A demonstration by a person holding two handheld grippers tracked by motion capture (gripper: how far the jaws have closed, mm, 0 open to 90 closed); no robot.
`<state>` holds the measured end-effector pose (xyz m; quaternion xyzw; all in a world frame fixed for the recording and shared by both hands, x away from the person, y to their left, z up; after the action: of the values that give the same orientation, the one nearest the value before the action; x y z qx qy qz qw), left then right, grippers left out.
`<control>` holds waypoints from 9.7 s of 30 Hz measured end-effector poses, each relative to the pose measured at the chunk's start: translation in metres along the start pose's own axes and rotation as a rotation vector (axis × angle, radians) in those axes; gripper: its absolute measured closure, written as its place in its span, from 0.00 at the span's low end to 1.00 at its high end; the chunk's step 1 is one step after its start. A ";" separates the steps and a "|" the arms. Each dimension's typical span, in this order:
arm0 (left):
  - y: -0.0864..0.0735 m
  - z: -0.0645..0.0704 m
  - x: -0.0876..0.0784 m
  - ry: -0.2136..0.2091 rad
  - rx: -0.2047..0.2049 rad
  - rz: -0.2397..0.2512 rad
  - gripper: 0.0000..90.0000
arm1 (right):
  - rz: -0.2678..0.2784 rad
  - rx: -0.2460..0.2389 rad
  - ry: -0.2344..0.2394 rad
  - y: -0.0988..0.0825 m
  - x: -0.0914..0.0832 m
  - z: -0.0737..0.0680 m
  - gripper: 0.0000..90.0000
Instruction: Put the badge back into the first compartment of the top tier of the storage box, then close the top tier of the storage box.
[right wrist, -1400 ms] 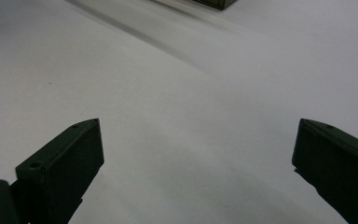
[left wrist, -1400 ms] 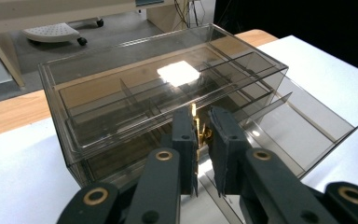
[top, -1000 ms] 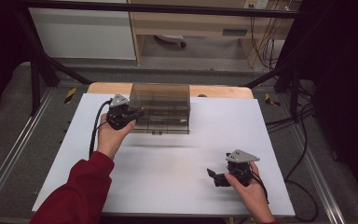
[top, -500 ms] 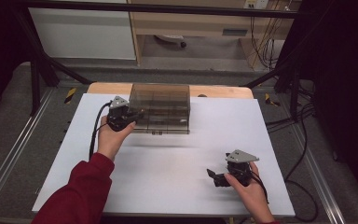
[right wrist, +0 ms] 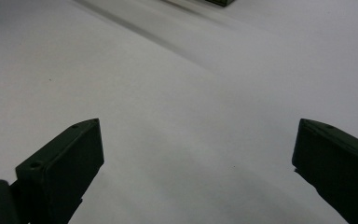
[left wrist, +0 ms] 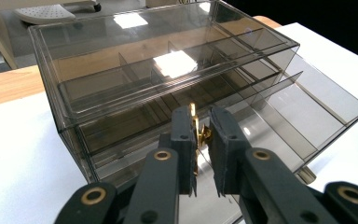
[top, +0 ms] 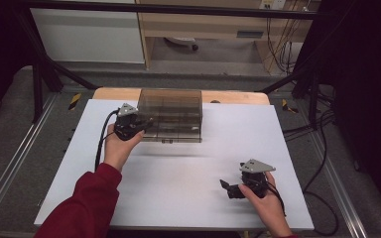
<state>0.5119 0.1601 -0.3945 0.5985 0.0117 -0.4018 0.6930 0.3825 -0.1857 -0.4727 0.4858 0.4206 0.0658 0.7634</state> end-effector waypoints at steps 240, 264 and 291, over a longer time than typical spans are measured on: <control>-0.067 0.033 0.000 0.058 0.086 0.014 1.00 | 0.001 0.006 0.017 -0.002 0.001 -0.001 0.03; -0.063 0.039 0.003 0.051 0.098 0.004 1.00 | 0.044 0.006 -0.002 0.001 -0.004 0.005 0.02; -0.060 0.038 0.003 0.052 0.093 0.012 1.00 | 0.059 0.038 -0.035 -0.004 -0.013 0.019 0.02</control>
<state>0.4623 0.1286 -0.4341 0.6404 0.0076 -0.3820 0.6663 0.3862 -0.2073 -0.4653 0.5136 0.3937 0.0716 0.7590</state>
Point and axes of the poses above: each handheld gripper's, and its own axes: x roughly forward along the jaws, y roughly out of its top, z roughly to its right, the point moved 5 cm from there along x, roughly forward along the jaws, and after that the axes turned 13 degrees about -x, right-handed, at the moved point
